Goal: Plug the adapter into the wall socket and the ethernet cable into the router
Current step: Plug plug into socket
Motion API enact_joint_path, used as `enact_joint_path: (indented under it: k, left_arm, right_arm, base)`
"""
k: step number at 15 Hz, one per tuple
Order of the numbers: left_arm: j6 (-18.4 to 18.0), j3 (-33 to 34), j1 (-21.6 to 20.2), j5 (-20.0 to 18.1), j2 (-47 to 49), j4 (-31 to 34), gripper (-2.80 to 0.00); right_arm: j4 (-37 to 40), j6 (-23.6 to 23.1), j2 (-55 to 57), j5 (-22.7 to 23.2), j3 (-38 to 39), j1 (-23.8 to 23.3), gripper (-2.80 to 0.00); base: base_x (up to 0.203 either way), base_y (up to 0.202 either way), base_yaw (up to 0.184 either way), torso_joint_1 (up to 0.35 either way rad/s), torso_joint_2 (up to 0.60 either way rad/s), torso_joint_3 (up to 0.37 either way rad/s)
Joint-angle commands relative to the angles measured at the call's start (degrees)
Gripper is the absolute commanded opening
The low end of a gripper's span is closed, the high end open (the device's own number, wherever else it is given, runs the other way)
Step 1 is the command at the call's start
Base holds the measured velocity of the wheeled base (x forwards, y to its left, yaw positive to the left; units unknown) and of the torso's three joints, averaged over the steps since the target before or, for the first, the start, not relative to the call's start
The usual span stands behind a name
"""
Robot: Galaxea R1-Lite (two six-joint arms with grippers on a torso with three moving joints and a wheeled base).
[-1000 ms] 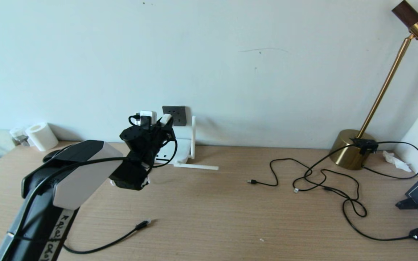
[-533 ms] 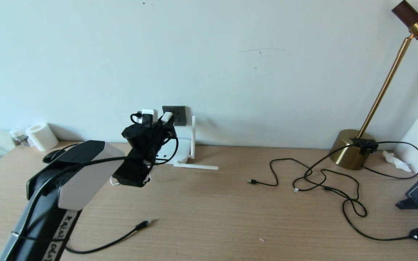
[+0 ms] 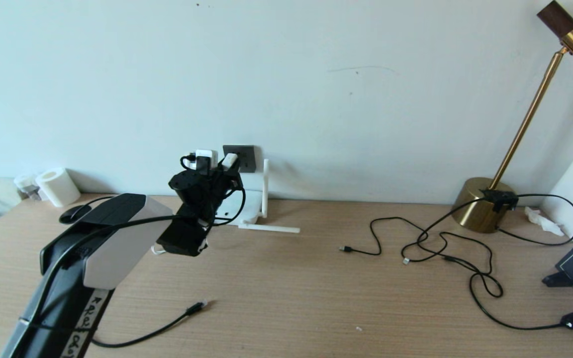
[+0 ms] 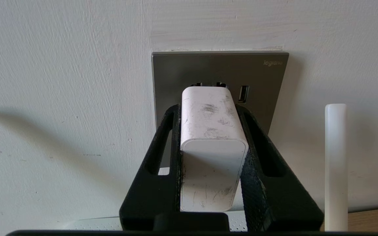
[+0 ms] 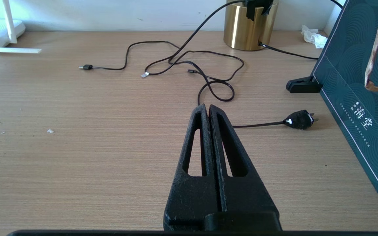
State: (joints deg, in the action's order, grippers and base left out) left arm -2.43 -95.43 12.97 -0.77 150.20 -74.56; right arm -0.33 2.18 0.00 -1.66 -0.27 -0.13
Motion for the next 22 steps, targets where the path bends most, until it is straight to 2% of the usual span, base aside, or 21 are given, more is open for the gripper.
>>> enact_joint_path:
  k: [1, 22]
  left_arm:
    - [-0.04, -0.02, 0.04, -0.02, -0.08, -0.41, -2.8]
    - [-0.04, -0.28, 0.92, 0.5, -0.08, -0.5, -2.8]
  right_arm:
    - [-0.02, 0.02, 0.0, -0.01, 0.0, 0.05, -2.8]
    - [-0.02, 0.02, 0.0, -0.01, 0.0, 0.05, -2.8]
  base:
    - [0.0, 0.0, 0.0, 0.0, 0.0, 0.0]
    - [0.0, 0.0, 0.0, 0.0, 0.0, 0.0]
